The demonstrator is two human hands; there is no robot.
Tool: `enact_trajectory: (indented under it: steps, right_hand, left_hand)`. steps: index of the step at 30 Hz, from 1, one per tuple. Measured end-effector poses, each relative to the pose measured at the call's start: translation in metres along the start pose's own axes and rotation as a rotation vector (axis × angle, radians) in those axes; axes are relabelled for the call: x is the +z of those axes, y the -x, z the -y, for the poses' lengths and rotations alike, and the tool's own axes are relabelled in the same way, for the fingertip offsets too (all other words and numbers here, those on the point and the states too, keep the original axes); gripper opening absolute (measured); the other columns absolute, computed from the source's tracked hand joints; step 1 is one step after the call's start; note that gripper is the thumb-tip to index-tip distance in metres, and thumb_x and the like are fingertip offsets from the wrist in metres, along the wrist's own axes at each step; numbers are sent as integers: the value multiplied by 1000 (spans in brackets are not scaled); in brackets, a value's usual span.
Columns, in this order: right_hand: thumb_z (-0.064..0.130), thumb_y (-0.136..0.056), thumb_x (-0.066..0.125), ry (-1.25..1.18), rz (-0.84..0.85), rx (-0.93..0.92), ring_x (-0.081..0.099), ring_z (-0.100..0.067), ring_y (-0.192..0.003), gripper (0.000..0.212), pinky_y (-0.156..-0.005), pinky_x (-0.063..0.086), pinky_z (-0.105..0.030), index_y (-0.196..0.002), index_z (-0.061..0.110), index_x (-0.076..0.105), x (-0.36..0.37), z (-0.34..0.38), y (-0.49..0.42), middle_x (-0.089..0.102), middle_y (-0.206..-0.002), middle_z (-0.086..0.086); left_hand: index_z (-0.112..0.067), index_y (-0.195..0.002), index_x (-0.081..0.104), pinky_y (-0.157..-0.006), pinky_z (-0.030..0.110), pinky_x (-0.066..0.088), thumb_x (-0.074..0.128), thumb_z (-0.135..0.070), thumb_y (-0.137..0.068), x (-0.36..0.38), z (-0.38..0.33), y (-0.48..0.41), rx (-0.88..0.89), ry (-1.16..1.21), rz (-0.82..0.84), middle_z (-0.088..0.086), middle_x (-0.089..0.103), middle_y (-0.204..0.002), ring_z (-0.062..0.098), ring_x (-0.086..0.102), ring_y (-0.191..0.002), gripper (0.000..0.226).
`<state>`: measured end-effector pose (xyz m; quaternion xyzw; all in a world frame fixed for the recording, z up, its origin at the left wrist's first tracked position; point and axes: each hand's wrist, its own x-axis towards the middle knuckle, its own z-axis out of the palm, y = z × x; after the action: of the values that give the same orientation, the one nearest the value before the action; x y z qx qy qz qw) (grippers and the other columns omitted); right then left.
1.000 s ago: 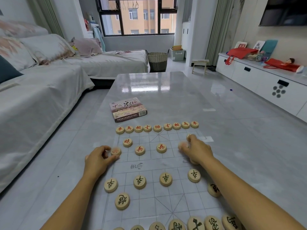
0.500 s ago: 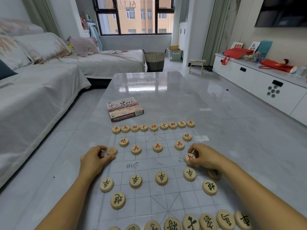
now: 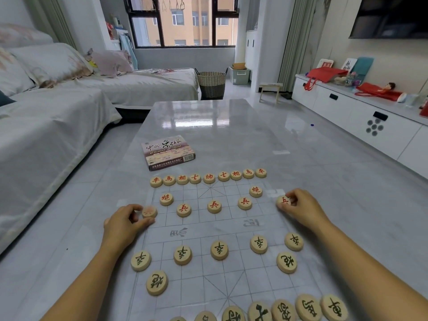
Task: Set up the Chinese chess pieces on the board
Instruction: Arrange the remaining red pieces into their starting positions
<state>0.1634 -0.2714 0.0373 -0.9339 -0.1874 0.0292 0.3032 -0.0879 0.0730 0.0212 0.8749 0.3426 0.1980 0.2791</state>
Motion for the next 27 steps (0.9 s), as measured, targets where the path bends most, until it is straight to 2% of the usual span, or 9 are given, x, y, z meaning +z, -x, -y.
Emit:
enact_trajectory:
  steps: [7, 13, 27]
  right_hand:
    - [36, -83, 65, 3, 11, -99, 55, -20, -98, 44, -88, 48, -35, -117, 10, 56, 16, 11, -3, 53, -115, -8]
    - [35, -82, 66, -71, -25, -96, 53, -18, -93, 42, -83, 46, -30, -114, 8, 56, 21, 7, -4, 51, -113, -9]
    - [32, -82, 68, -73, -78, -121, 52, -18, -91, 38, -81, 45, -30, -108, 8, 57, 28, 0, -6, 51, -109, -9]
  left_hand:
    - [-19, -104, 60, -88, 47, 45, 73, -39, -73, -1, -3, 1, -4, -4, 1, -1, 56, -81, 17, 53, -78, 39]
    - [-18, -105, 60, -90, 48, 44, 73, -38, -74, -2, -4, 2, -13, -3, 8, 0, 56, -82, 18, 53, -79, 40]
    - [-20, -105, 61, -89, 48, 44, 73, -38, -74, -3, -5, 3, -1, 3, 4, -1, 55, -82, 18, 53, -79, 38]
